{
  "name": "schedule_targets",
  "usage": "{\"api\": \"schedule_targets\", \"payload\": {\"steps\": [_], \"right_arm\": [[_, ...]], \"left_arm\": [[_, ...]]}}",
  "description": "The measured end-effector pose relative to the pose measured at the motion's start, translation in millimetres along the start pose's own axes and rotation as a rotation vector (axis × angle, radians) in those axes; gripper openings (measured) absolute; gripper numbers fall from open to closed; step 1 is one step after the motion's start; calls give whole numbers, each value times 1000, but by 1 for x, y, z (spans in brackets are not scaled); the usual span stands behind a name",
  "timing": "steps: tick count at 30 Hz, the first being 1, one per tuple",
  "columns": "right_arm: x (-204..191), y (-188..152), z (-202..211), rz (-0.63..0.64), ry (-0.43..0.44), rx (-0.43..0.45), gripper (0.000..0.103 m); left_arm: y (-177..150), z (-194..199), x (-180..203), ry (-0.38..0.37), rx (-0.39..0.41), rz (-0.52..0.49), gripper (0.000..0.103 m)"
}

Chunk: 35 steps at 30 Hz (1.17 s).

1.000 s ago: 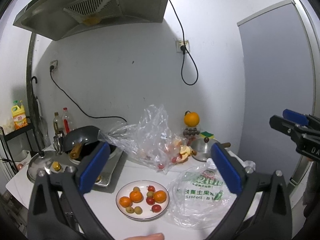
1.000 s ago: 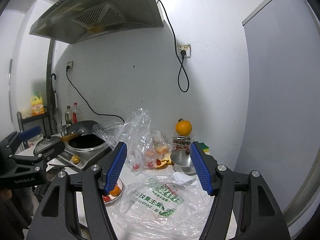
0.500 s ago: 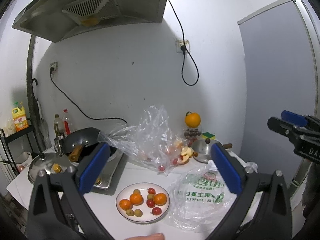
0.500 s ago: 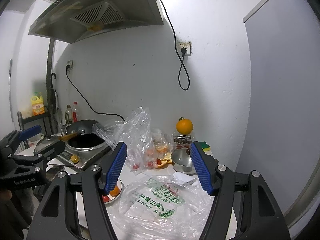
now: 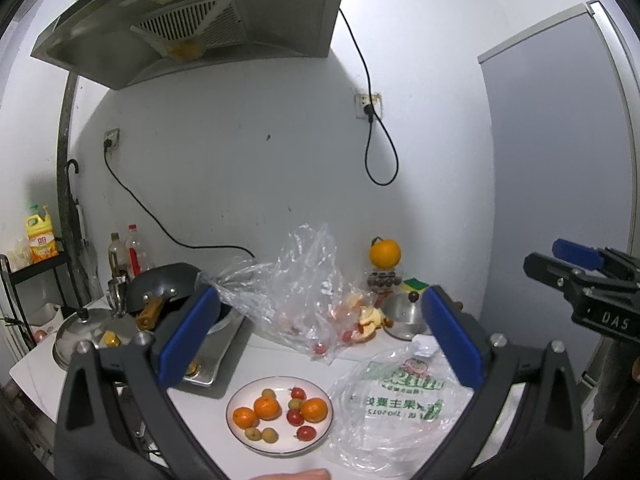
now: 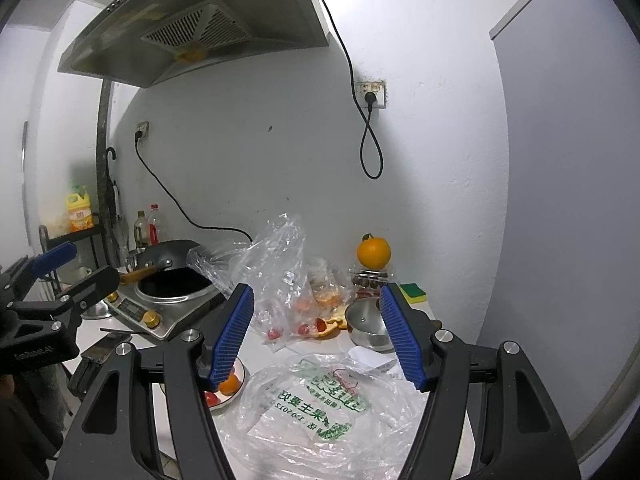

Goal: Organize fruits

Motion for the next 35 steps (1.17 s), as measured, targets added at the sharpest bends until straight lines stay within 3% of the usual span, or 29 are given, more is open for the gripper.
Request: {"api": "schedule_targets", "payload": {"steps": [35], "right_arm": [[7, -9, -14, -4, 24, -32, 69]], "left_arm": [[-2, -24, 20, -6, -18, 10, 102]]}}
Point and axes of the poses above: each gripper's, at about its wrist camera, not at the fingertips, and z roughly against the way its jaws point, x to its right, y to its top, the point moved 7 cm from there along -z, roughly the way its jaws point, and after that the axes turned 14 degrees about -y, right-handed, at the moved point
